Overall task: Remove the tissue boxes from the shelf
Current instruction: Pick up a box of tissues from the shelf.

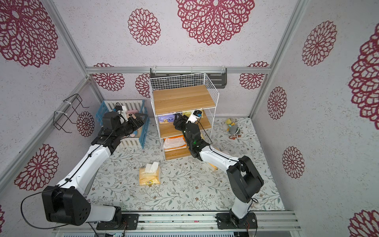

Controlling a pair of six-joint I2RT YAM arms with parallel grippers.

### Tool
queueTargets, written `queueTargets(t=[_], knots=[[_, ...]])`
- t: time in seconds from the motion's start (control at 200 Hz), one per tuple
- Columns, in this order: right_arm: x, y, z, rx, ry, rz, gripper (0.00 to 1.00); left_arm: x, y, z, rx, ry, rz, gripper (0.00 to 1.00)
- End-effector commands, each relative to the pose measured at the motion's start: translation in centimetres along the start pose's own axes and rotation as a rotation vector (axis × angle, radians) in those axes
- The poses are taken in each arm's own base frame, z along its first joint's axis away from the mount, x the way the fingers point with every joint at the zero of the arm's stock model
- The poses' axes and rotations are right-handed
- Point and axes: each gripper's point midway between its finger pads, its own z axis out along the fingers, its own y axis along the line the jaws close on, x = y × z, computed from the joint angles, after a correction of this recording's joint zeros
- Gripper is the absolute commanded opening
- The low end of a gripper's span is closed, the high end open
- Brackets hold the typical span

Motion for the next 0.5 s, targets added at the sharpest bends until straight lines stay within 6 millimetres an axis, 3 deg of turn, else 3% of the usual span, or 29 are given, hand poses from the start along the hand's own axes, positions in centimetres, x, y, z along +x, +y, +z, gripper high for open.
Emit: queueTargets(t=[0.0, 0.24, 0.495], knots=[[2.1, 0.2, 1.2, 0.006, 0.079, 0.003, 0.65, -0.5, -0.7, -0.8, 0.02, -0.007, 0.022, 0.97], [3.0, -1.3, 1.7, 0.107, 0.076, 0.045, 0.69, -0.2, -0.6, -0.8, 0.022, 0.002, 0.022, 0.97], [4.2, -2.1, 2.8, 0.216, 0.169, 0.016, 0.54, 0.0, -0.4, -0.2, 0.026, 0.019, 0.028, 0.97]])
